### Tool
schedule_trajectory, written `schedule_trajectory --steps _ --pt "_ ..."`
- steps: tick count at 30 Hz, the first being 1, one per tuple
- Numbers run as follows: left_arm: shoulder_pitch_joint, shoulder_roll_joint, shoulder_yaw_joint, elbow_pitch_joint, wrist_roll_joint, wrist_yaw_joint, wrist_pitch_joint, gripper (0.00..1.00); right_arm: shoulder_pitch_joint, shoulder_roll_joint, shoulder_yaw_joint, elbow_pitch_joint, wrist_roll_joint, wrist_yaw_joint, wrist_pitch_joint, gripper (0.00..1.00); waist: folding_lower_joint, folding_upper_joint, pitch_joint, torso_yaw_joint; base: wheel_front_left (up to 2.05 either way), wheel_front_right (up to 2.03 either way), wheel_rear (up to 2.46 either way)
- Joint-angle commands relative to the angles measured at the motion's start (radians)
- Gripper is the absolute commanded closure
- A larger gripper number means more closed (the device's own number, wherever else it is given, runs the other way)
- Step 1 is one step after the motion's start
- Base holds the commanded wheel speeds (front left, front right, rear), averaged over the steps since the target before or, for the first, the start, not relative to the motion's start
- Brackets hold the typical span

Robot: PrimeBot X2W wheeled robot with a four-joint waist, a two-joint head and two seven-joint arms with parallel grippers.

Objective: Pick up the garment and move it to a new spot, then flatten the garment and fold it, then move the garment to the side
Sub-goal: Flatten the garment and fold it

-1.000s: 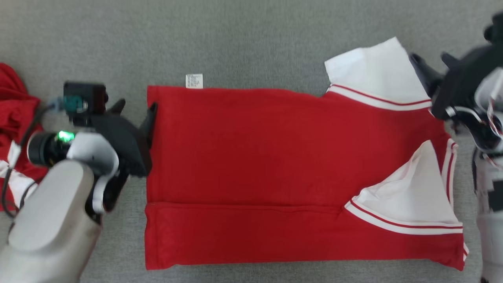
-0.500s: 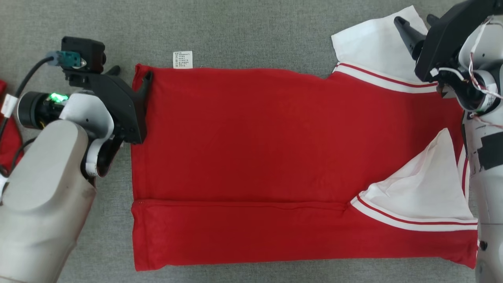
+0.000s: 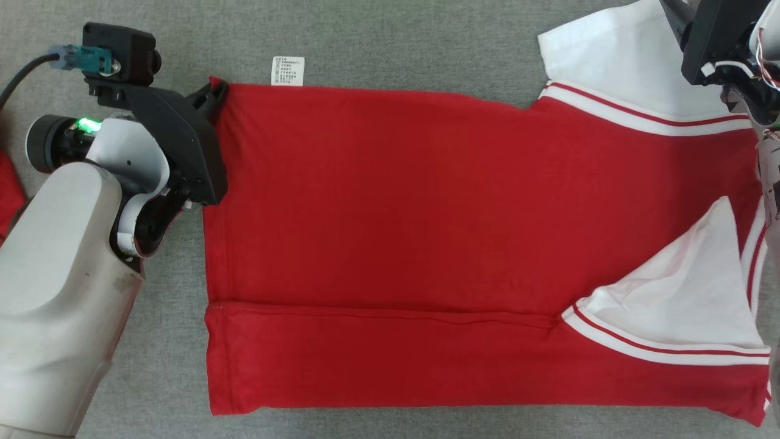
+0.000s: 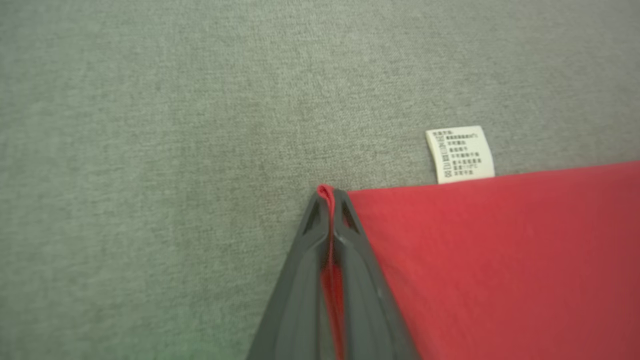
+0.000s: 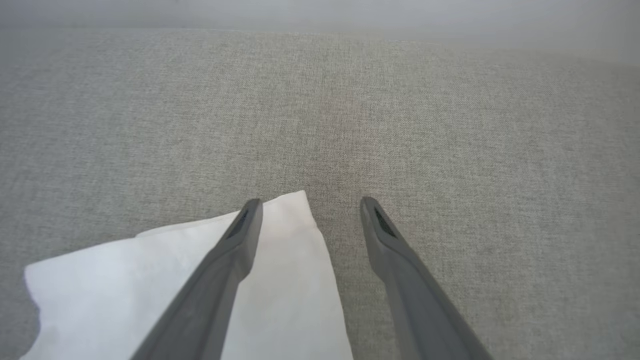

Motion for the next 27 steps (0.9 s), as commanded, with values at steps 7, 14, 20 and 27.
schedule_trajectory --steps 7,14,20,27 --pt "0.02 0.013 -0.015 0.035 0.004 0.023 0.014 1.0 -0.022 0.01 0.013 0.095 -0.016 0.001 0.072 0.0 0.0 -0.0001 0.032 0.029 0.0 0.0 0.0" --pt "0.019 0.003 -0.008 0.037 0.01 0.034 -0.029 1.0 -0.015 -0.008 0.062 0.095 0.014 0.0 0.059 1.0 0.0 -0.0001 0.03 0.019 0.0 0.0 0.0" --pt "0.02 0.003 0.015 0.033 0.042 0.064 -0.147 1.0 -0.029 -0.027 0.065 0.053 0.032 -0.001 -0.122 1.0 0.0 -0.0001 0.001 0.006 0.0 0.0 0.0" --pt "0.031 -0.028 0.019 0.038 0.057 0.062 -0.294 1.0 0.019 -0.054 0.061 0.047 0.084 -0.001 -0.251 1.0 0.0 -0.0001 -0.058 -0.004 0.0 0.0 0.0"
